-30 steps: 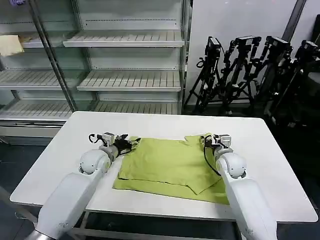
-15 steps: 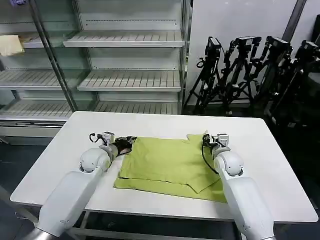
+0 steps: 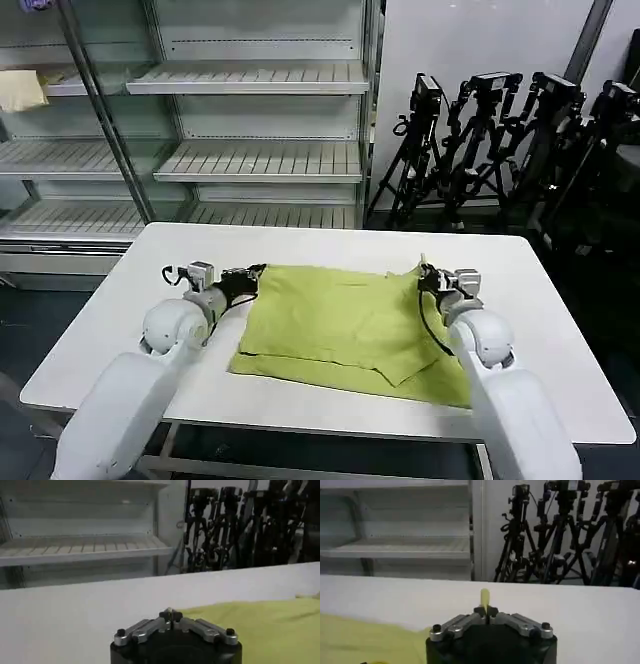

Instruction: Fold and organize the clothes.

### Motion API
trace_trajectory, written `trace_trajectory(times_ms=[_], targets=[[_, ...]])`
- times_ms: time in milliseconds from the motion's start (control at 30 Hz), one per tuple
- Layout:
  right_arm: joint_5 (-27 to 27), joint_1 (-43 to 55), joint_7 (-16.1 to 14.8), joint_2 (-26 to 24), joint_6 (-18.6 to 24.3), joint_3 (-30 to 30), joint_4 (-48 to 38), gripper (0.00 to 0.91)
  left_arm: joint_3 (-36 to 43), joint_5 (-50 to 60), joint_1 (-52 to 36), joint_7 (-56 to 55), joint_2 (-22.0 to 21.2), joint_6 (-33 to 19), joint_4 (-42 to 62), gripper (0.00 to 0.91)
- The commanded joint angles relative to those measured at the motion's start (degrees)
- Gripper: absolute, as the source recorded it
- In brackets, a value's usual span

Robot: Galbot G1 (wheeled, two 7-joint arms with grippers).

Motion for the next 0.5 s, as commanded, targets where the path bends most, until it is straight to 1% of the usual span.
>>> trace_trajectory(times_ms=[33, 133, 233, 400, 500], targets=[[1.67, -17.45, -0.43, -2.83, -0.01, 6.45, 18.99, 0.000, -6.76, -1.07, 12.42, -0.07, 3.52, -0.17, -11.59, 0.010], [1.32, -21.00, -1.22, -2.84, 0.03, 7.85, 21.49, 0.000, -9.12, -1.24, 16.31, 0.05, 4.01, -0.17, -15.13, 0.010], [-1.96, -23.73, -2.10, -2.41, 0.36, 8.19, 22.54, 0.000, -10.21, -1.08, 19.50, 0.10, 4.31, -0.16, -17.13, 0.010], [-4.85, -26.83, -2.20, -1.86, 0.04, 10.03, 23.66, 0.000, -11.00, -0.65, 22.00, 0.10, 4.14, 0.09, -19.29, 0.010], [-5.59, -28.03, -1.98, -1.89, -0.01, 10.51, 23.84, 0.000, -10.71, 0.15, 23.69, 0.15, 4.36, 0.22, -20.98, 0.020]])
